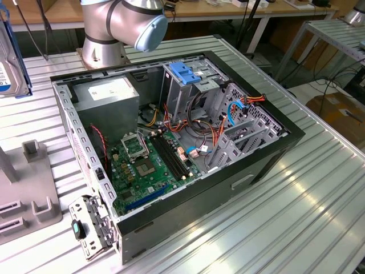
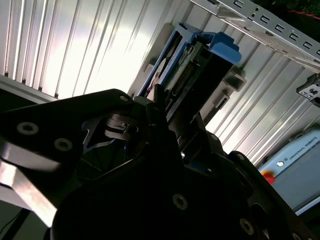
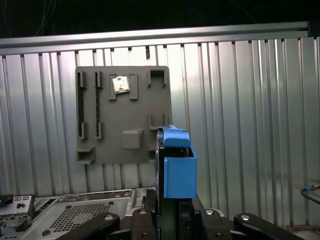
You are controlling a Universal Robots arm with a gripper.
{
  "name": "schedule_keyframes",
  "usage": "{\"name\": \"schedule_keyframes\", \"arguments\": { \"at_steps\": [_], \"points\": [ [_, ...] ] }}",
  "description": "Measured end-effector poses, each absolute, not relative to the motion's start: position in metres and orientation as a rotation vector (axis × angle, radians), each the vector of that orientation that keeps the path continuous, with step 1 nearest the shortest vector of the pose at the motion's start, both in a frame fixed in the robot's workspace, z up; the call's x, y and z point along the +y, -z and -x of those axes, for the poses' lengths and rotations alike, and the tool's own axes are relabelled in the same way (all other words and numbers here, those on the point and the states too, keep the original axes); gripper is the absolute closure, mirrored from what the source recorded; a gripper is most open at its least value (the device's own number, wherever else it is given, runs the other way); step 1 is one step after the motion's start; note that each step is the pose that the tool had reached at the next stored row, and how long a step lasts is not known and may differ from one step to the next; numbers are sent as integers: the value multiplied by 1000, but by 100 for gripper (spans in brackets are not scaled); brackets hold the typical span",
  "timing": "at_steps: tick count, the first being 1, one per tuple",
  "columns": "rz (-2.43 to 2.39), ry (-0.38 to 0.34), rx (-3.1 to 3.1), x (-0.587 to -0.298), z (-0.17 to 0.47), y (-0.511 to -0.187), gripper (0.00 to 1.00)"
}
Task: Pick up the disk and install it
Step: 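Insert the disk into the insertion slot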
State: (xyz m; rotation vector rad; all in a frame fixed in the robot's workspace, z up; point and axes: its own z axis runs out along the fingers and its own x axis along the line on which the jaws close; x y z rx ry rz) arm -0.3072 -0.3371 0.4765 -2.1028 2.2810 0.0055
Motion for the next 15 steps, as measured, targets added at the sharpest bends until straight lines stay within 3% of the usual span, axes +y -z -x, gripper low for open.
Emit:
{"name": "schedule_keyframes", "arguments": {
  "at_steps": [15],
  "points": [
    [2103, -5, 2281, -337, 290, -476, 65]
  ]
}}
